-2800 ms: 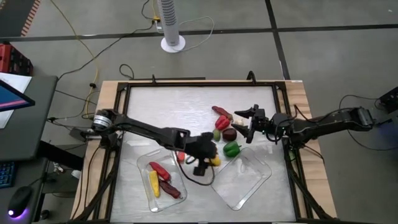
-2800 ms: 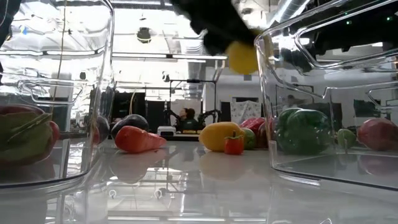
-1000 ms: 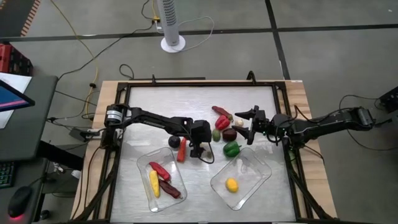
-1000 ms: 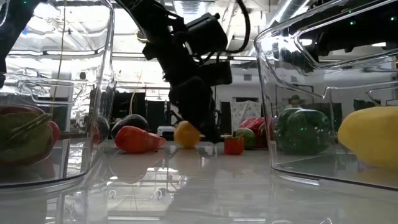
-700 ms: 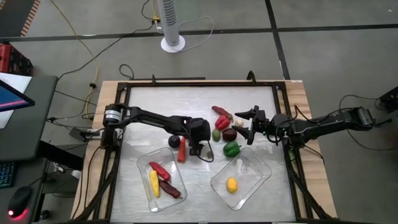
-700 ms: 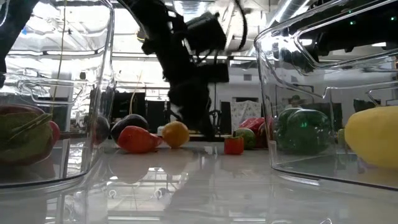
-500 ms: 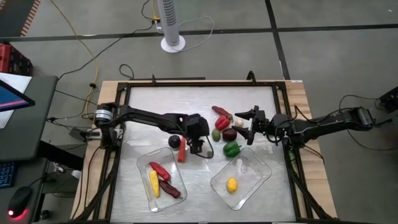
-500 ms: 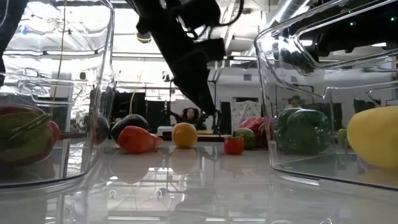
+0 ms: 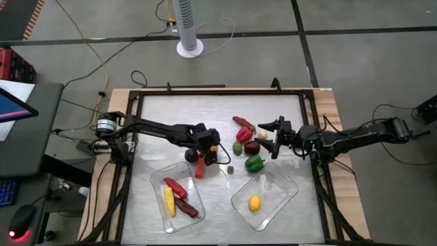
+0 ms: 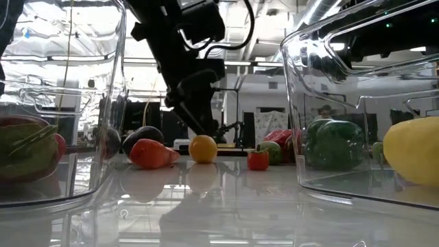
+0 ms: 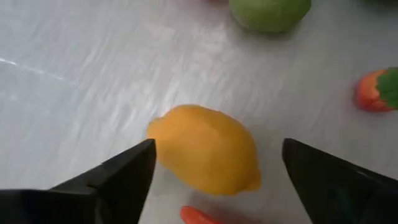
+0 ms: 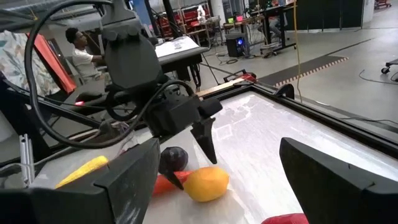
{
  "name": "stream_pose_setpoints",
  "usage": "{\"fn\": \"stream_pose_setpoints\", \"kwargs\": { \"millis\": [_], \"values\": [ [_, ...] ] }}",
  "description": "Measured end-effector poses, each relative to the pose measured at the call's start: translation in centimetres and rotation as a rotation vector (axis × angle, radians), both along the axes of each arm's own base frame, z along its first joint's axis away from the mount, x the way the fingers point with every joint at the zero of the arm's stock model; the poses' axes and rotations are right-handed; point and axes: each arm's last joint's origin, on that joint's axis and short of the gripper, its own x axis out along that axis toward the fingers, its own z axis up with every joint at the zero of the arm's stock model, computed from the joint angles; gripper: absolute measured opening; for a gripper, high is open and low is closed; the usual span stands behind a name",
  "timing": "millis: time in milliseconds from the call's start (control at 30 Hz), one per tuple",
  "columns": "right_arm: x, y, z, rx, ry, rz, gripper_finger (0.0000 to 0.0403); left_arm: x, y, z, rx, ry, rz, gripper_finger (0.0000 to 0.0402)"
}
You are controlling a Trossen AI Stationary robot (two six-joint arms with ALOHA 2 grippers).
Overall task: Sort produce into baskets
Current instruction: Put the lemon into the right transparent bin
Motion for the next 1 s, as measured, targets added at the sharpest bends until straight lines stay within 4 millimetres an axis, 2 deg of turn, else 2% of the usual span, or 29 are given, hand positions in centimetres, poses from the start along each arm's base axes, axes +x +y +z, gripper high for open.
{"fn": "stream_pose_setpoints", "kwargs": {
  "millis": [133,300,467,767,867,1000],
  "values": [
    [0.0,0.0,0.0,0.0,0.0,0.0,0.0356,-0.5,0.4,-0.8,-0.025,0.007,0.059,0.0383],
    [0.0,0.0,0.0,0.0,0.002,0.0,0.0356,-0.9,1.0,-2.2,-0.072,-0.056,0.075,0.039],
    [0.0,0.0,0.0,0.0,0.001,0.0,0.0356,-1.0,1.9,-2.5,-0.069,-0.078,0.093,0.0354],
    [0.0,0.0,0.0,0.0,0.002,0.0,0.0356,-0.9,3.0,-2.4,-0.047,-0.092,0.081,0.0247],
    [0.0,0.0,0.0,-0.001,0.002,0.0,0.0356,-0.9,3.1,-2.4,-0.036,-0.09,0.067,0.0232],
    [0.0,0.0,0.0,-0.001,0.002,-0.001,0.0356,-0.4,3.0,-1.7,-0.041,-0.104,0.009,0.0233]
  ]
}}
